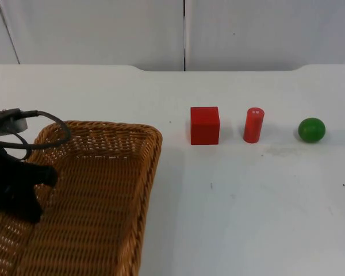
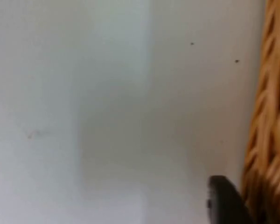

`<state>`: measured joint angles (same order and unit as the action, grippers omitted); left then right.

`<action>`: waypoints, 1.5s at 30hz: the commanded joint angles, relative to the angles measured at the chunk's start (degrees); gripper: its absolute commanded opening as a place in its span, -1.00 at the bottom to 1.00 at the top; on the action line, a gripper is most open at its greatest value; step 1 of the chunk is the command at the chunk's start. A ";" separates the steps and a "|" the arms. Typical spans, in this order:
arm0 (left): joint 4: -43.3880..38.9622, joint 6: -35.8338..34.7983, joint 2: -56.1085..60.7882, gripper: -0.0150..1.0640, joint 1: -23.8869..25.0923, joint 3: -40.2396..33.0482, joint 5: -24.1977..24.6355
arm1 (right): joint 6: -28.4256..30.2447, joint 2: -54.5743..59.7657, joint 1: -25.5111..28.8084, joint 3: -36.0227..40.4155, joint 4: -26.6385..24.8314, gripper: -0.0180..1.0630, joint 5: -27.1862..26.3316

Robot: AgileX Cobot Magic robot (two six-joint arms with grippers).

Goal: Pick up the basket with the left hand and place the object to the left of the red cylinder into the basket with the right hand.

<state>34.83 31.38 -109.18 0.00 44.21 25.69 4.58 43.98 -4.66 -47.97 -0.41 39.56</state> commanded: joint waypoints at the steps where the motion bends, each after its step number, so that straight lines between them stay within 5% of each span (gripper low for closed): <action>1: 2.67 -0.11 0.05 -0.93 -0.13 0.12 -0.06 | 0.14 -0.29 0.11 -0.44 0.06 0.98 -0.36; 19: 2.68 -0.80 1.21 -0.98 0.00 0.12 6.86 | 1.03 -0.29 0.11 -0.44 0.41 0.98 -0.36; 45: 3.60 -5.61 19.72 -0.98 0.00 0.12 21.46 | 1.02 -0.29 0.11 0.47 0.41 0.98 -0.32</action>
<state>36.48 26.58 -91.26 0.00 44.22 44.54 5.09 43.98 -4.66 -47.61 0.00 39.56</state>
